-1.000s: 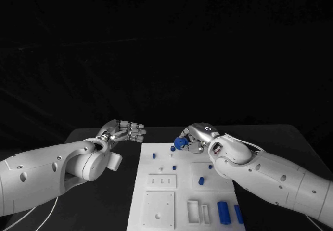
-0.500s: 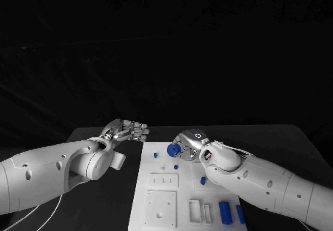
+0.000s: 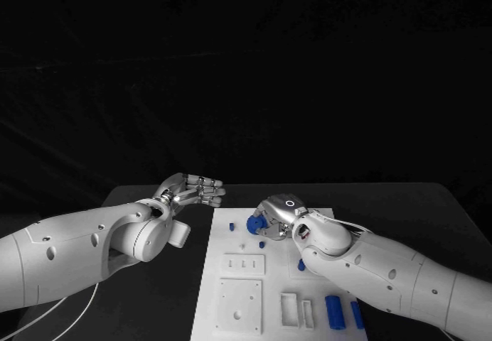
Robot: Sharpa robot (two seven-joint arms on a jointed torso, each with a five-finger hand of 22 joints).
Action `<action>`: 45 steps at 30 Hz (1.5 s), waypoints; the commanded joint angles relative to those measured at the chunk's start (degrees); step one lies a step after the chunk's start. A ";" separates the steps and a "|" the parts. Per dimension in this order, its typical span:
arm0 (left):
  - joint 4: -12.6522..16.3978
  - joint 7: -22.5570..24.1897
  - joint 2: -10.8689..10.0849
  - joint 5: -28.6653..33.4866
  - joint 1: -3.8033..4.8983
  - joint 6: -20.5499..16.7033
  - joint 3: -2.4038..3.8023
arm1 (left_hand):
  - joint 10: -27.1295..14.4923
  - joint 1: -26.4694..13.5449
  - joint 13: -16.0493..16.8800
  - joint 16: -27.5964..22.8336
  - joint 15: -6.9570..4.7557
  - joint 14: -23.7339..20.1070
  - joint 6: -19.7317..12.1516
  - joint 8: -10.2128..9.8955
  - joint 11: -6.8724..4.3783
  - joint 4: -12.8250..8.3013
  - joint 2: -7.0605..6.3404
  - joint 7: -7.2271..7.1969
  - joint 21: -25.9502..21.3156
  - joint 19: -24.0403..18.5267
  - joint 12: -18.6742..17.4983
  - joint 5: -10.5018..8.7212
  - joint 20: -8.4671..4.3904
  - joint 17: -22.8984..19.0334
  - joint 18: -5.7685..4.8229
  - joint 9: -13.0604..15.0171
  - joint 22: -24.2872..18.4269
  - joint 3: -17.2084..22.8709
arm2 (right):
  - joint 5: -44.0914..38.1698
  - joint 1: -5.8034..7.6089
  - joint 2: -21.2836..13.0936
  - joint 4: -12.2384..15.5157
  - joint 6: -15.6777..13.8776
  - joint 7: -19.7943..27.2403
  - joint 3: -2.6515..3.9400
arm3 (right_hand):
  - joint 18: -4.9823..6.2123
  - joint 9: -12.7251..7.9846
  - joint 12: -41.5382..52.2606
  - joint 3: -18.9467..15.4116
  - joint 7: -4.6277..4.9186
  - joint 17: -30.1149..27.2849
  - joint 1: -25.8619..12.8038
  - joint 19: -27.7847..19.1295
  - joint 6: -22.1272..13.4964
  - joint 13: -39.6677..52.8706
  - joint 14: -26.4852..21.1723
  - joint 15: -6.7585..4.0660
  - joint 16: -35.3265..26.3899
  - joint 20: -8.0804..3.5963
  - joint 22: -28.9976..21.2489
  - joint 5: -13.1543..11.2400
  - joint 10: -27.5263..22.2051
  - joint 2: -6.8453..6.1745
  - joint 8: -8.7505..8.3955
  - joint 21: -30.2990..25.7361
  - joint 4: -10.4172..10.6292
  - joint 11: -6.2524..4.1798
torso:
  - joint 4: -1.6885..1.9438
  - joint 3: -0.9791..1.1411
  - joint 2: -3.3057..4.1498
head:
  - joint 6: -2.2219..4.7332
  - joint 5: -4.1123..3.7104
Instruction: Assemble the parts on the task board
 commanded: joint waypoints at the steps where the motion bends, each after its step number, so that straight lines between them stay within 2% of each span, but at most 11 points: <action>1: 0.06 0.30 0.16 -0.24 0.07 0.86 0.05 | -0.47 0.09 0.07 -0.35 0.13 -0.29 -0.19 -0.10 -0.02 -0.14 -0.28 0.04 0.36 -0.27 -0.04 0.37 0.02 -0.05 -0.25 -0.02 -0.05 0.05 | -0.96 -0.02 0.33 -0.27 0.31 -0.15 -0.09 | -0.80 0.10 -0.19 0.23 -0.59 -0.09 0.16 3.03 2.71 -0.07 0.01 -0.43 -0.14 -0.39 5.99 -0.08 0.10 -0.39 0.16 0.30 0.02 0.05 | 0.05 0.03 0.00 | 0.03 0.02; 17: 0.13 0.29 0.22 -0.24 0.07 0.87 0.05 | -0.47 0.09 0.07 -0.35 0.13 -0.29 -0.19 -0.10 -0.02 -0.14 -0.28 0.04 0.36 -0.27 -0.04 0.37 0.02 -0.05 -0.25 -0.02 -0.05 0.05 | -0.94 -0.02 1.69 -2.34 0.80 -0.01 -0.84 | -0.77 0.07 -0.62 -0.13 -0.37 -0.37 0.04 2.94 1.88 -0.38 -0.07 -0.36 -0.40 -0.34 5.92 -0.54 -0.21 -0.70 0.14 -0.04 0.34 0.21 | 0.03 0.04 0.03 | 0.14 0.05; 25: 0.02 0.28 0.31 -0.24 0.07 0.93 0.05 | -0.47 0.09 0.07 -0.35 0.13 -0.29 -0.19 -0.10 -0.02 -0.14 -0.28 0.04 0.36 -0.27 -0.04 0.37 0.02 -0.05 -0.25 -0.02 -0.05 0.05 | -0.79 -0.05 2.40 -3.90 0.59 -0.05 -1.26 | -0.51 -0.03 -1.75 -0.97 0.60 -0.81 0.02 2.90 -2.13 -1.40 -0.15 -0.08 -0.92 -0.08 5.83 -1.78 -0.83 -1.50 0.16 -0.48 0.99 0.79 | 0.12 0.03 -0.02 | 0.00 0.13; 31: -0.02 0.26 0.26 -0.24 0.07 0.97 0.05 | -0.47 0.09 0.07 -0.35 0.13 -0.29 -0.19 -0.10 -0.02 -0.14 -0.28 0.04 0.36 -0.27 -0.04 0.37 0.02 -0.05 -0.25 -0.02 -0.05 0.05 | -0.59 -0.06 2.53 -4.57 0.58 -0.13 -1.35 | -0.39 -0.04 -2.06 -1.34 0.78 -0.92 0.08 2.92 -3.00 -1.76 -0.19 -0.04 -1.09 -0.02 5.80 -1.86 -1.06 -1.74 0.13 -0.71 1.33 0.87 | -0.04 0.01 -0.04 | 0.06 0.13; 37: -0.02 0.25 0.25 -0.24 0.07 0.97 0.05 | -0.47 0.09 0.07 -0.35 0.13 -0.29 -0.19 -0.10 -0.02 -0.14 -0.28 0.04 0.36 -0.27 -0.04 0.37 0.02 -0.05 -0.25 -0.02 -0.05 0.05 | -0.28 -0.07 2.70 -4.83 0.75 0.06 -1.38 | -0.33 -0.04 -2.26 -1.51 0.83 -1.01 0.09 2.91 -3.41 -1.99 -0.23 -0.03 -1.23 0.00 5.78 -1.83 -1.23 -1.81 0.12 -0.89 1.50 0.88 | 0.01 0.06 -0.03 | 0.15 0.18; 42: -0.06 0.24 0.25 -0.24 0.07 0.96 0.05 | -0.47 0.09 0.07 -0.35 0.13 -0.29 -0.19 -0.10 -0.02 -0.14 -0.28 0.04 0.36 -0.27 -0.04 0.37 0.02 -0.05 -0.25 -0.02 -0.05 0.05 | -0.02 -0.07 2.79 -4.82 1.03 0.24 -1.41 | -0.34 -0.02 -2.17 -1.09 0.57 -1.04 0.24 2.94 -2.11 -2.06 -0.20 -0.09 -1.32 0.00 5.80 -2.01 -1.24 -1.36 0.17 -0.93 1.56 0.73 | 0.05 0.03 -0.04 | 0.15 0.10; 45: -0.07 0.24 0.23 -0.24 0.07 0.94 0.05 | -0.47 0.09 0.07 -0.35 0.13 -0.29 -0.19 -0.10 -0.02 -0.14 -0.28 0.04 0.36 -0.27 -0.04 0.37 0.02 -0.05 -0.25 -0.02 -0.05 0.05 | 0.08 -0.07 2.82 -4.87 1.06 0.26 -1.42 | -0.40 -0.03 -2.17 -0.64 0.61 -1.05 -0.11 2.96 -2.35 -2.18 -0.20 -0.11 -1.39 -0.07 5.79 -2.01 -1.32 -1.60 0.14 -1.08 1.48 0.75 | 0.01 0.03 -0.02 | 0.23 0.10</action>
